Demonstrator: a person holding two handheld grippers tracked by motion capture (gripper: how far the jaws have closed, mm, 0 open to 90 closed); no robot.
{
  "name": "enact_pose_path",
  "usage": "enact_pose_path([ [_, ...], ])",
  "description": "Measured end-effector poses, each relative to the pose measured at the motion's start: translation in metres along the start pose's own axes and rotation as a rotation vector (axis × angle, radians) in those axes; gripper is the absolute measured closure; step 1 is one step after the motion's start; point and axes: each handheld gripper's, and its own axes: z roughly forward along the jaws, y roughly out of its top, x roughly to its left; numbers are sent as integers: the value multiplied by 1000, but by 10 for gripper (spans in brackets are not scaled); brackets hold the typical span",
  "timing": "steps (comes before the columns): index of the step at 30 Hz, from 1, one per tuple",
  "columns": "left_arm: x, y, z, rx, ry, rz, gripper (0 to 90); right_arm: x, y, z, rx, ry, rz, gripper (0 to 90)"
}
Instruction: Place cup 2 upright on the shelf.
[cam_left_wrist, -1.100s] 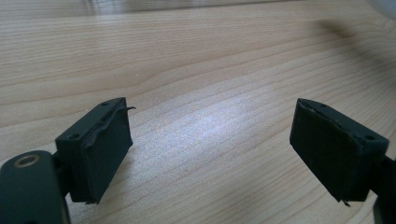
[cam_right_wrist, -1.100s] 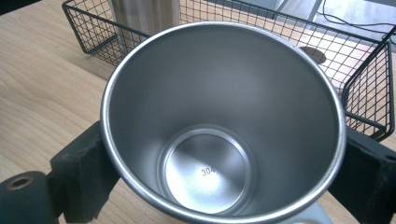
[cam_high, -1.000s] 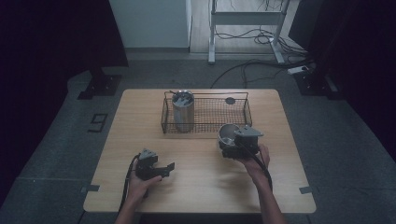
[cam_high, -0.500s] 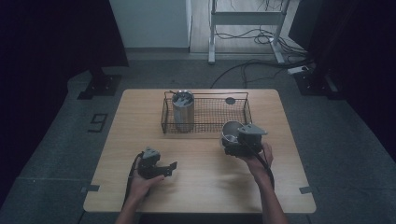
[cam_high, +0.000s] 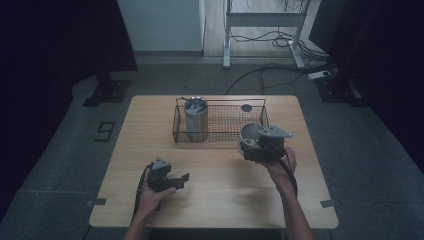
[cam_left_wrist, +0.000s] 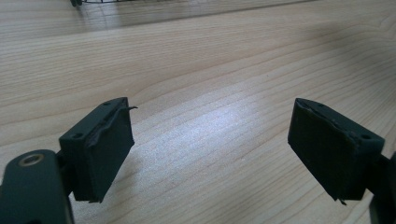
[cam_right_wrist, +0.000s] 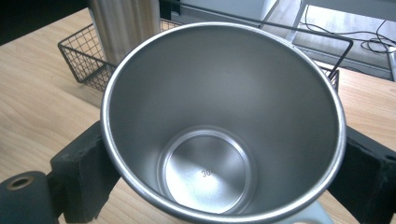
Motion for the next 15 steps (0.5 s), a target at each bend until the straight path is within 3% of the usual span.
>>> enact_pose_path([
  [15, -3, -2, 1, 17, -14, 10, 141, 3, 31, 2, -10, -5, 11, 75],
])
